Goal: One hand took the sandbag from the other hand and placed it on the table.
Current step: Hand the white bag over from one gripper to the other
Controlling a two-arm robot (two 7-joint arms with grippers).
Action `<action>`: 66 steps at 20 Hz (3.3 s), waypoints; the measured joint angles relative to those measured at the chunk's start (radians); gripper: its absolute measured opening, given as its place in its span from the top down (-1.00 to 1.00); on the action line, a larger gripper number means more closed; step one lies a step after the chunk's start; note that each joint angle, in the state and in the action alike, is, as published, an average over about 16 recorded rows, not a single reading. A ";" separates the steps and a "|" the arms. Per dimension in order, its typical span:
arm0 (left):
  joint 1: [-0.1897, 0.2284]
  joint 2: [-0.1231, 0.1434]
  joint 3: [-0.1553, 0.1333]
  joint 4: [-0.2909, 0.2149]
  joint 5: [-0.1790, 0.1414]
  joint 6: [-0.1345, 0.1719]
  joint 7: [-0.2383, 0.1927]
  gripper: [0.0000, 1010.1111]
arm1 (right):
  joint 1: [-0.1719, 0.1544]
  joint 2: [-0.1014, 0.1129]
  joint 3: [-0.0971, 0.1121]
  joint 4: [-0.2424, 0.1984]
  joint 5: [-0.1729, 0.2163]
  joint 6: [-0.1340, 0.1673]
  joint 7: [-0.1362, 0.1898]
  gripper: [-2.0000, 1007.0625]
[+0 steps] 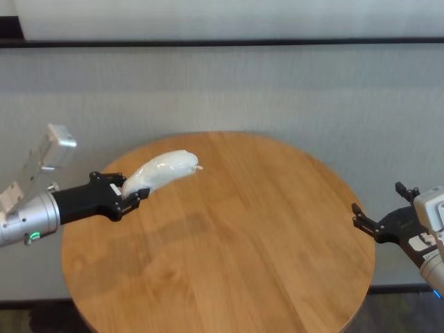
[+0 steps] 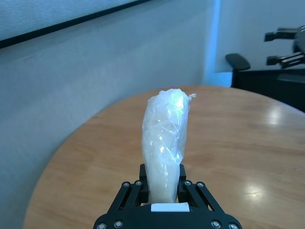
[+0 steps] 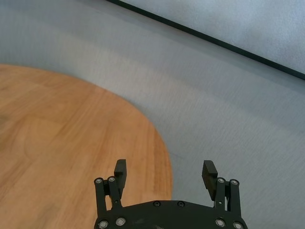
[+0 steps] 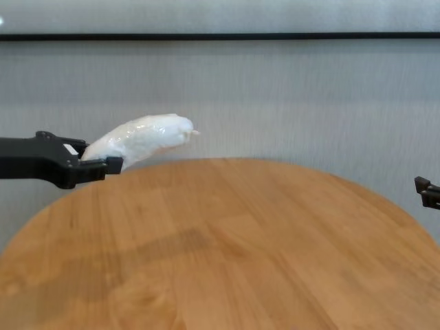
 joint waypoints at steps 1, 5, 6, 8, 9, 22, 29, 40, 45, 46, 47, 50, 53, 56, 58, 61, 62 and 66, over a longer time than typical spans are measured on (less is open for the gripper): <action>-0.008 -0.001 0.003 0.014 -0.012 -0.016 -0.022 0.32 | 0.000 0.000 0.000 0.000 0.000 0.000 0.000 -0.99; -0.030 -0.009 0.018 0.054 -0.050 -0.065 -0.089 0.32 | 0.000 0.000 0.000 0.000 0.000 0.000 0.000 -0.99; -0.033 -0.012 0.022 0.060 -0.058 -0.071 -0.101 0.32 | 0.000 0.000 0.000 0.000 0.000 0.000 0.000 -0.99; -0.040 -0.018 0.030 0.066 -0.072 -0.078 -0.117 0.32 | 0.000 0.000 0.000 0.000 0.000 0.000 0.000 -0.99; -0.042 -0.021 0.035 0.067 -0.077 -0.078 -0.122 0.32 | 0.000 0.000 0.000 0.000 0.000 0.000 0.000 -0.99; -0.031 -0.024 0.063 -0.046 -0.121 0.050 -0.080 0.32 | 0.000 0.000 0.000 0.000 0.000 0.000 0.000 -0.99; -0.021 -0.015 0.073 -0.103 -0.155 0.099 -0.092 0.32 | 0.000 0.000 0.000 0.000 0.000 0.000 0.000 -0.99; -0.042 0.004 0.132 -0.135 -0.167 0.104 -0.170 0.32 | 0.000 0.001 -0.001 -0.002 -0.001 0.000 0.006 -0.99; -0.047 0.011 0.145 -0.137 -0.165 0.099 -0.184 0.32 | 0.000 0.008 -0.008 -0.022 -0.013 -0.013 0.033 -0.99; -0.047 0.011 0.146 -0.137 -0.165 0.098 -0.184 0.32 | 0.000 0.010 -0.011 -0.028 -0.018 -0.018 0.039 -0.99; -0.047 0.012 0.146 -0.137 -0.164 0.097 -0.184 0.32 | 0.000 0.012 -0.014 -0.034 -0.024 -0.023 0.045 -0.99; -0.047 0.011 0.146 -0.137 -0.164 0.097 -0.184 0.32 | -0.001 0.016 -0.024 -0.053 -0.050 -0.040 0.061 -0.99; -0.047 0.011 0.144 -0.136 -0.163 0.097 -0.184 0.32 | -0.001 0.020 -0.035 -0.071 -0.088 -0.068 0.072 -0.99; -0.047 0.011 0.143 -0.136 -0.163 0.097 -0.184 0.32 | 0.000 0.021 -0.047 -0.084 -0.144 -0.110 0.066 -0.99; -0.047 0.010 0.143 -0.135 -0.163 0.098 -0.184 0.32 | 0.001 0.019 -0.054 -0.084 -0.190 -0.143 0.054 -0.99; -0.047 0.010 0.142 -0.135 -0.163 0.098 -0.184 0.32 | 0.005 0.016 -0.065 -0.077 -0.264 -0.195 0.033 -0.99; -0.047 0.010 0.142 -0.135 -0.163 0.098 -0.184 0.32 | 0.007 0.015 -0.068 -0.073 -0.288 -0.212 0.026 -0.99; -0.046 0.010 0.142 -0.134 -0.162 0.098 -0.184 0.32 | 0.017 0.010 -0.080 -0.054 -0.384 -0.278 0.002 -0.99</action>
